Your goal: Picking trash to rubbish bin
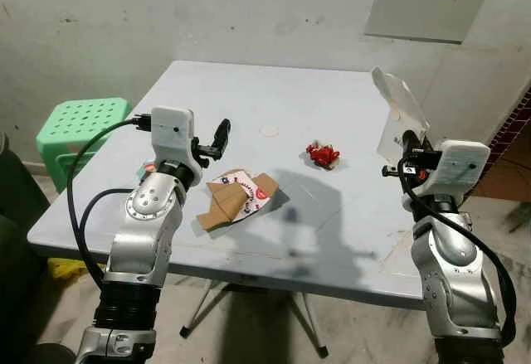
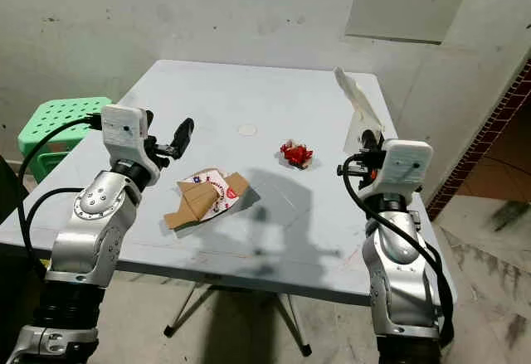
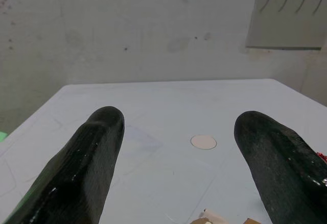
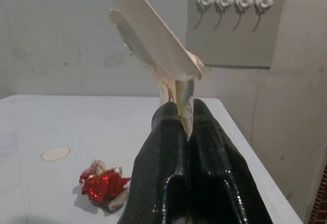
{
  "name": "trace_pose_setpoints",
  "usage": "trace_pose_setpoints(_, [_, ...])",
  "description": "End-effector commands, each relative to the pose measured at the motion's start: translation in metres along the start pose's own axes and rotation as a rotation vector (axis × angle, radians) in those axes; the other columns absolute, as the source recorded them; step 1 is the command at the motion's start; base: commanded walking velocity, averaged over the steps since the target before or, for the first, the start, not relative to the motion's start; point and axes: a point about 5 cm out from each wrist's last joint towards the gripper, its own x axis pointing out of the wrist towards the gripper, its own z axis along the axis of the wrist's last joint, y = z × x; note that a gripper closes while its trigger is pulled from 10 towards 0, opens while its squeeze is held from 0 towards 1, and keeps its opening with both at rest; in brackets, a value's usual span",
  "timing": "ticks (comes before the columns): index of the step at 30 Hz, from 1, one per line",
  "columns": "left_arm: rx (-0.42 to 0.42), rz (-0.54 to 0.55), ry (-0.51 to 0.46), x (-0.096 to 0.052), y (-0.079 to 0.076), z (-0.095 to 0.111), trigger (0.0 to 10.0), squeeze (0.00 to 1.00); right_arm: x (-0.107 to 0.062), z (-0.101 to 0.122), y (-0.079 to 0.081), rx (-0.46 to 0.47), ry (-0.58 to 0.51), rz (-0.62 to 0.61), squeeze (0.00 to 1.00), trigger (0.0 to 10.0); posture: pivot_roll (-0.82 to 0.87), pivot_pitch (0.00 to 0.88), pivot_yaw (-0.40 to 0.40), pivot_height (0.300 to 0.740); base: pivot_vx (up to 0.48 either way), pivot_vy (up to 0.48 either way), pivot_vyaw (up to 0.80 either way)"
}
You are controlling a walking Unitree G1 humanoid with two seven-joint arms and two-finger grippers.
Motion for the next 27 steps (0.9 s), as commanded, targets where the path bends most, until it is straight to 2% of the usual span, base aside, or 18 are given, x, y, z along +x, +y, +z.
trace_pose_setpoints(1, [0.009, 0.005, 0.008, -0.001, 0.003, -0.003, 10.0, 0.0, 0.0, -0.002, -0.002, 0.002, 0.004, -0.016, 0.0, 10.0, -0.03, 0.015, 0.005, 0.74, 0.0, 0.0, 0.0])
trace_pose_setpoints(10, [0.006, 0.0, -0.008, 0.001, 0.001, -0.003, 10.0, 0.0, 0.002, -0.004, 0.004, 0.009, 0.008, 0.0, 0.0, 10.0, -0.02, 0.0, -0.015, 0.74, 0.0, 0.0, 0.0])
trace_pose_setpoints(19, [0.001, 0.031, -0.027, -0.002, 0.006, 0.0, 10.0, 0.0, 0.009, -0.002, 0.009, 0.01, 0.004, 0.031, 0.0, 10.0, 0.0, 0.0, -0.047, 0.74, 0.0, 0.0, 0.0])
trace_pose_setpoints(27, [-0.023, -0.006, -0.024, -0.003, -0.004, -0.007, 10.0, 0.0, 0.004, -0.003, 0.002, -0.005, -0.01, 0.027, 0.0, 10.0, -0.02, 0.0, -0.03, 0.74, 0.0, 0.0, 0.0])
